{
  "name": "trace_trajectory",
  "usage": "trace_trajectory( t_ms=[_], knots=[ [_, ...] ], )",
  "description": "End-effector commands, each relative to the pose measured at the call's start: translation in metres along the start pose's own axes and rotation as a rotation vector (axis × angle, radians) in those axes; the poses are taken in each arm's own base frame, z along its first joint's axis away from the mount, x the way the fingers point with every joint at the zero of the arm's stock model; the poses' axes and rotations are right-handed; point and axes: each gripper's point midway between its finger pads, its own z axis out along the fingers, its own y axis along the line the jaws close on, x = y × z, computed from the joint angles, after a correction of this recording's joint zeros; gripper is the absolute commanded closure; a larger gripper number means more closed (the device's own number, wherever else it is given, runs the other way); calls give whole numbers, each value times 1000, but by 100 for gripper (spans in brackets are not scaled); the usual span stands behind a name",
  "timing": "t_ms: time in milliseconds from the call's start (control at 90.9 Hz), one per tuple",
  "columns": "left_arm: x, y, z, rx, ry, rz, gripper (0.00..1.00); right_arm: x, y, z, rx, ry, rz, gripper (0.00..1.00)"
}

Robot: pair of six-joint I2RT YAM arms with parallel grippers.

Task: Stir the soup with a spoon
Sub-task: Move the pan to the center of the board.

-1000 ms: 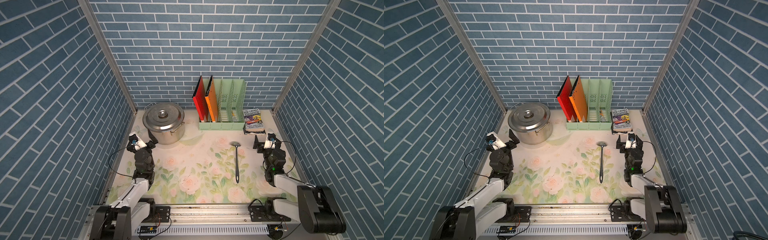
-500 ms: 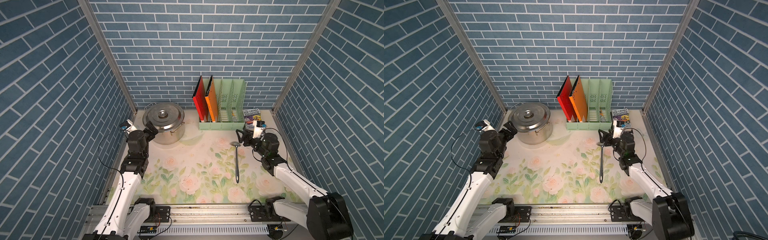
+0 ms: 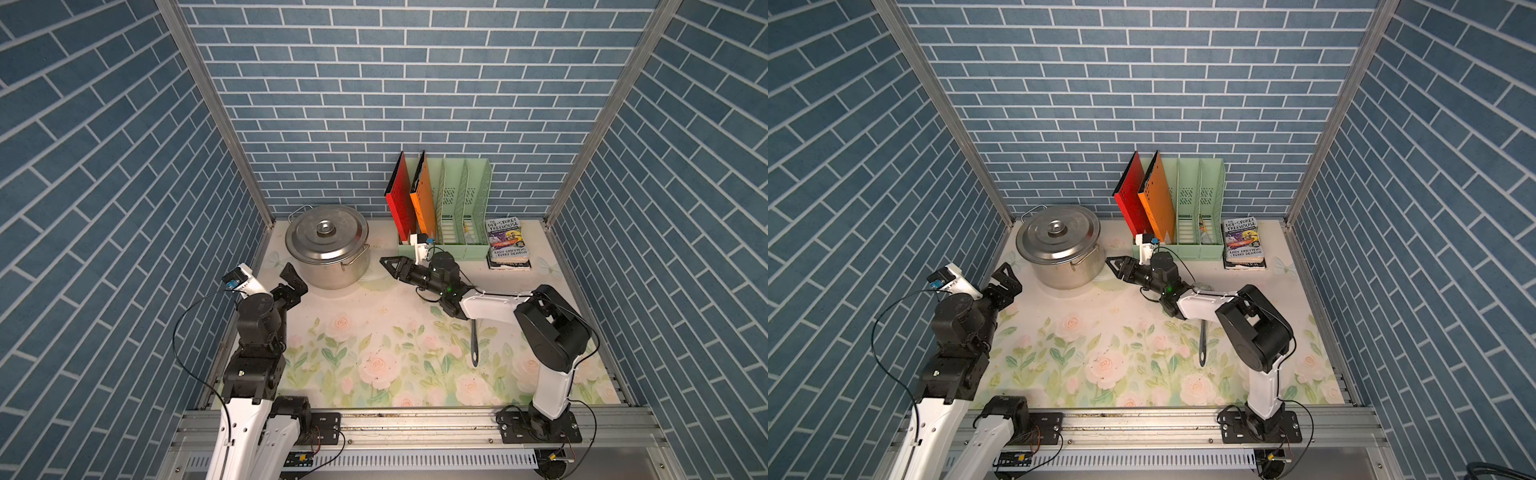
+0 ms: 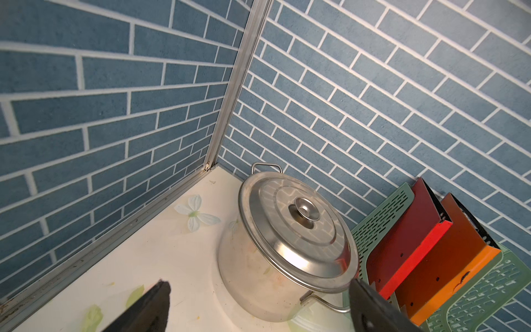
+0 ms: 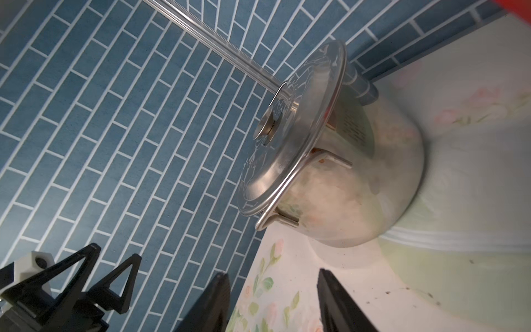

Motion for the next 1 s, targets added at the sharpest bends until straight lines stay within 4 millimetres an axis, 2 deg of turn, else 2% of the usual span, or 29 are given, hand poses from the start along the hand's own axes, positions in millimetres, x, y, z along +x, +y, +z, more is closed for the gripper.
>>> trace_trajectory(
  t_ms=[0, 198, 264, 297, 374, 506, 671, 836, 990],
  knots=[
    [10, 1, 0, 10, 31, 68, 0, 3, 15, 26, -81, -9, 91, 49],
    [13, 2, 0, 9, 35, 116, 0, 10, 5, 60, -75, -9, 162, 51],
    [14, 3, 0, 10, 38, 126, 0, 7, 4, 66, -79, -23, 179, 53],
    [15, 2, 0, 13, 41, 129, 0, 12, -8, 72, -60, -19, 194, 53],
    [16, 2, 0, 17, 44, 139, 0, 12, -15, 79, -54, -28, 215, 56],
    [14, 1, -2, 20, 42, 151, 0, 7, -17, 89, -57, -44, 232, 63],
    [12, 1, -3, 21, 36, 166, 0, 5, -16, 94, -61, -51, 241, 76],
    [7, 0, -5, 21, 29, 171, 0, 9, -12, 93, -53, -34, 269, 100],
    [-8, -3, -7, 1, 18, 174, 0, 13, 2, 88, -53, 1, 287, 100]
  ],
)
